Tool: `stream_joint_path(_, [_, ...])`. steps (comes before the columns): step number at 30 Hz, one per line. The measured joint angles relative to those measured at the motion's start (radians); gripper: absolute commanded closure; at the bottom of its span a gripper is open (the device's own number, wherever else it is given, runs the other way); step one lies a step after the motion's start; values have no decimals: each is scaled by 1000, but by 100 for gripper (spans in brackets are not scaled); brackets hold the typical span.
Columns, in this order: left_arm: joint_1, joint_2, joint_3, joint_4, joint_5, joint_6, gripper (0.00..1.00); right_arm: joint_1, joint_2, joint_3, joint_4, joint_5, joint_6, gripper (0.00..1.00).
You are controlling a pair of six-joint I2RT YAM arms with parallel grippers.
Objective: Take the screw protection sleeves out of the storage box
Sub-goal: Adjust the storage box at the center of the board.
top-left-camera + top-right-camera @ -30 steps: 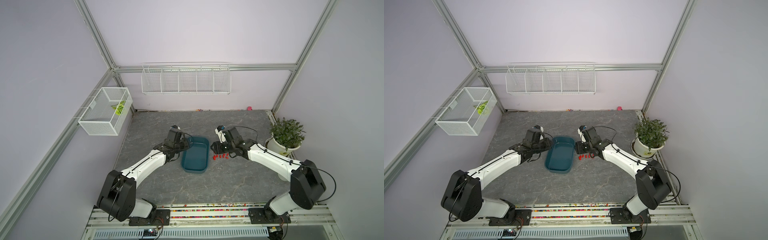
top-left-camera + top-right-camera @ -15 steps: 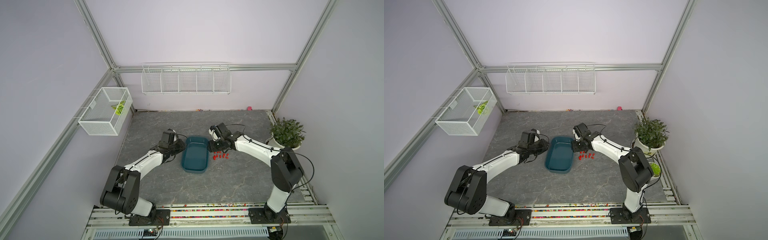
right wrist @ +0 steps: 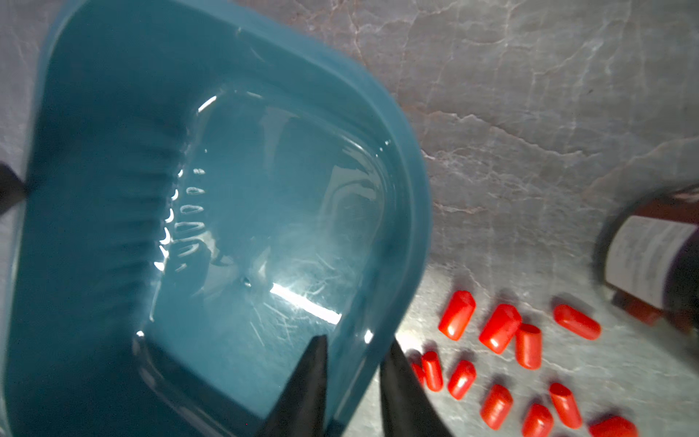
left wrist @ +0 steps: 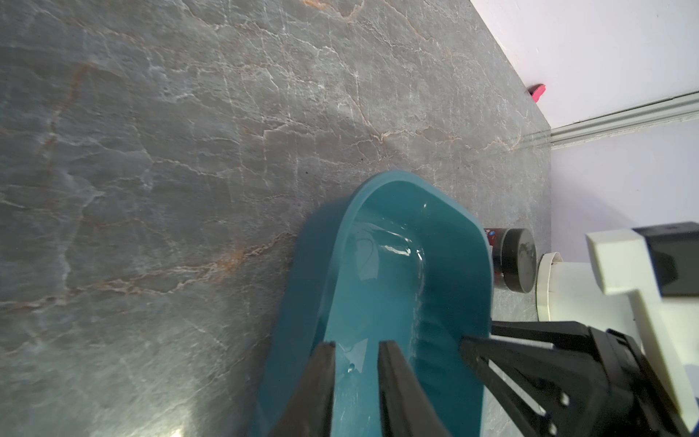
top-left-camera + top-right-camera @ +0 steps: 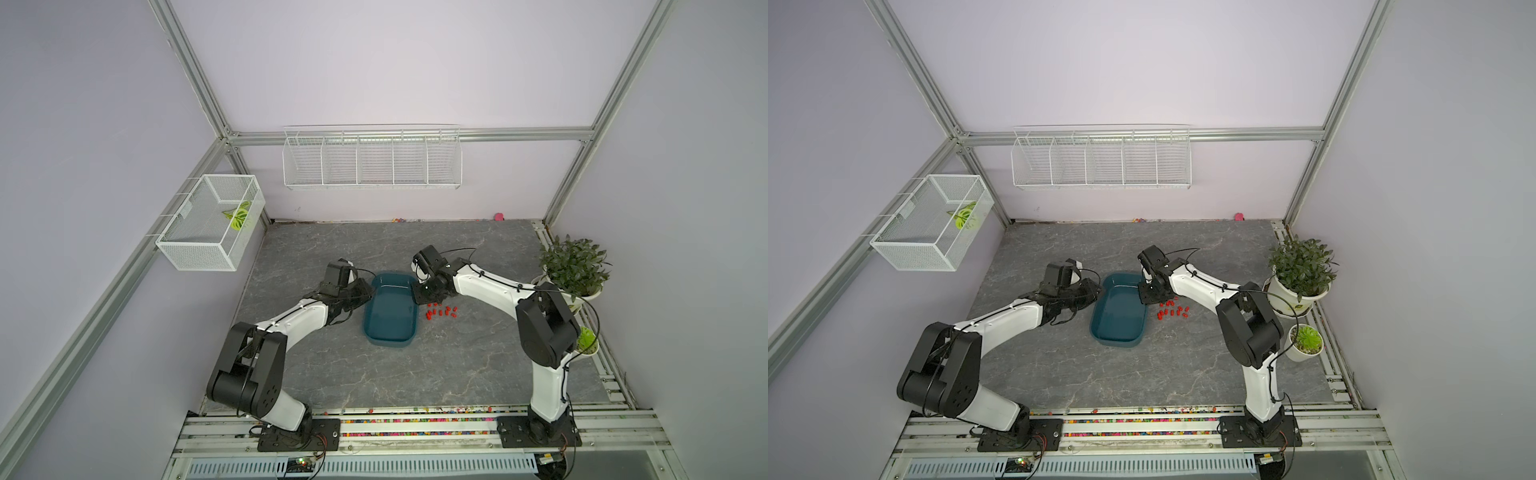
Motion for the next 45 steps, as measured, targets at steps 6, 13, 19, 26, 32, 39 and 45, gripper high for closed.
stream_joint_path(6, [1,-12,-15,42,3,0,73,0,28,47,-26,16,6,85])
stream_joint_path(13, [1,-74,-61,81,3,0,72,0,69,105,-49,32,19,89])
stream_joint_path(19, [1,-100,-75,108,0,0,73,-6,78,118,-51,41,51,90])
stream_joint_path(26, [1,-115,-85,118,-8,0,73,-34,80,119,-39,44,131,92])
stream_joint_path(32, [1,-122,-91,119,-9,0,72,-39,94,134,-27,48,185,92])
stream_joint_path(39, [1,-122,-91,119,-11,0,73,-49,103,151,-28,49,215,92])
stream_joint_path(45, [1,-122,-91,119,-11,0,72,-58,112,165,-31,56,217,90])
